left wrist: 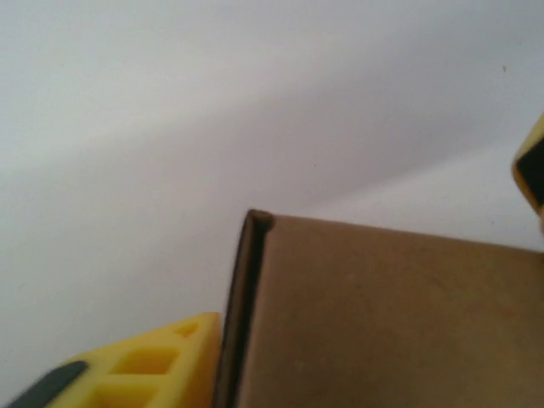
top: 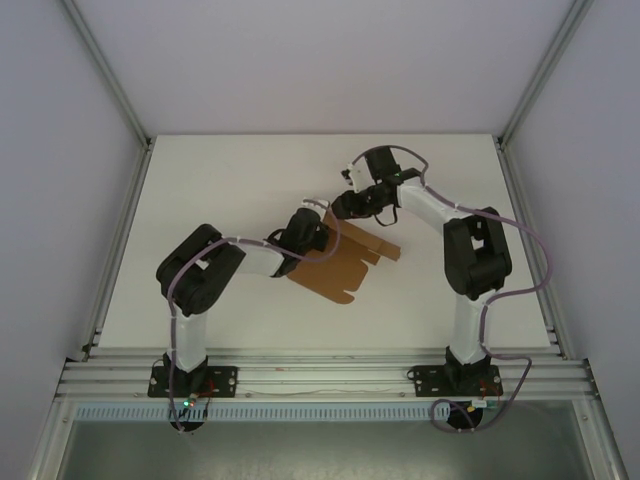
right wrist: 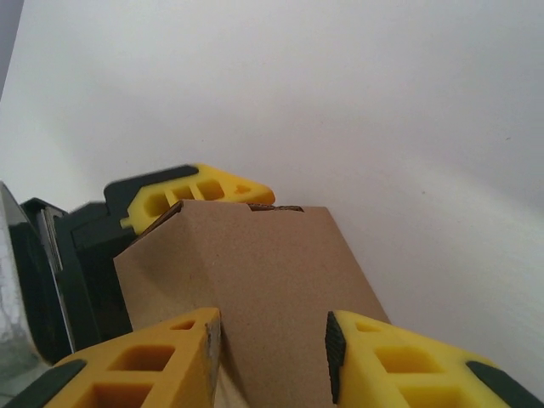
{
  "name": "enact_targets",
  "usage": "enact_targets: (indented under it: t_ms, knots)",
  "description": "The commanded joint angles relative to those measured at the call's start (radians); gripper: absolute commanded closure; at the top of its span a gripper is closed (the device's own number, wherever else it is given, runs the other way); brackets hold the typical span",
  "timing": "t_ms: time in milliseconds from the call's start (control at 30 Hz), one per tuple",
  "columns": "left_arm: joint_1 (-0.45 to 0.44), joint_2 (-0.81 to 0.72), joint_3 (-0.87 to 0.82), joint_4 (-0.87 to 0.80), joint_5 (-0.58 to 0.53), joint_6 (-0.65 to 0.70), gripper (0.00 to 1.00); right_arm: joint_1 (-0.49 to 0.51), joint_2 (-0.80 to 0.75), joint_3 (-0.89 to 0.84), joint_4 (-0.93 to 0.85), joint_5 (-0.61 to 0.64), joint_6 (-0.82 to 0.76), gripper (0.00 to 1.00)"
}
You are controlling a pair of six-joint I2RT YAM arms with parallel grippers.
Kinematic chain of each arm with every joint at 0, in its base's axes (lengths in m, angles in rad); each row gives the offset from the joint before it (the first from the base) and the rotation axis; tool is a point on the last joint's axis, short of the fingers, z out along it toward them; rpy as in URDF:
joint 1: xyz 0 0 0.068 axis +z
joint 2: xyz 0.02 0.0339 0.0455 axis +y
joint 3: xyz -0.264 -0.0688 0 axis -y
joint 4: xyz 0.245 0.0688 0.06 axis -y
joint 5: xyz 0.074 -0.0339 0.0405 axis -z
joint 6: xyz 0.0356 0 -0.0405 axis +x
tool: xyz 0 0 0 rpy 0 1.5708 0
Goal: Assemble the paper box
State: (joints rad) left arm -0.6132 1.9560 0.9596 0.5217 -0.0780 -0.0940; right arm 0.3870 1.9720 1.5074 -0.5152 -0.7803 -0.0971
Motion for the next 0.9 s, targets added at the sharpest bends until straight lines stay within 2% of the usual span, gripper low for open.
enact_targets:
  t_ms: [0,33,100,200,267,300,433,600,733,867]
  knots:
    - [0.006,0.032,0.055,-0.044,-0.047,0.020,1.00,0.005,0.034,-0.032,-0.153,0.093,-0.020,0.57]
    - [0.006,0.030,0.053,-0.040,-0.051,0.023,1.00,0.003,0.026,-0.034,-0.149,0.097,-0.018,0.55]
    - [0.006,0.011,0.034,-0.019,-0.069,0.008,1.00,-0.001,-0.007,-0.040,-0.133,0.120,-0.007,0.46]
    - [0.006,-0.040,-0.011,0.004,-0.112,-0.036,1.00,-0.008,-0.105,-0.078,-0.086,0.216,0.026,0.23]
    - [0.006,-0.097,-0.040,-0.003,-0.141,-0.069,1.00,-0.012,-0.200,-0.134,-0.031,0.315,0.064,0.06]
    - [0.006,-0.121,-0.054,-0.013,-0.151,-0.087,1.00,-0.012,-0.252,-0.166,-0.007,0.369,0.079,0.00]
    - [0.006,-0.223,-0.107,-0.070,-0.195,-0.164,1.00,-0.015,-0.473,-0.313,0.076,0.546,0.113,0.00]
    - [0.006,-0.315,-0.171,-0.078,-0.186,-0.194,1.00,-0.015,-0.649,-0.453,0.133,0.596,0.128,0.00]
    - [0.003,-0.338,-0.198,-0.068,-0.145,-0.189,1.00,-0.015,-0.669,-0.483,0.171,0.595,0.138,0.00]
    - [0.003,-0.351,-0.203,-0.074,-0.147,-0.231,1.00,-0.014,-0.623,-0.464,0.161,0.496,0.108,0.00]
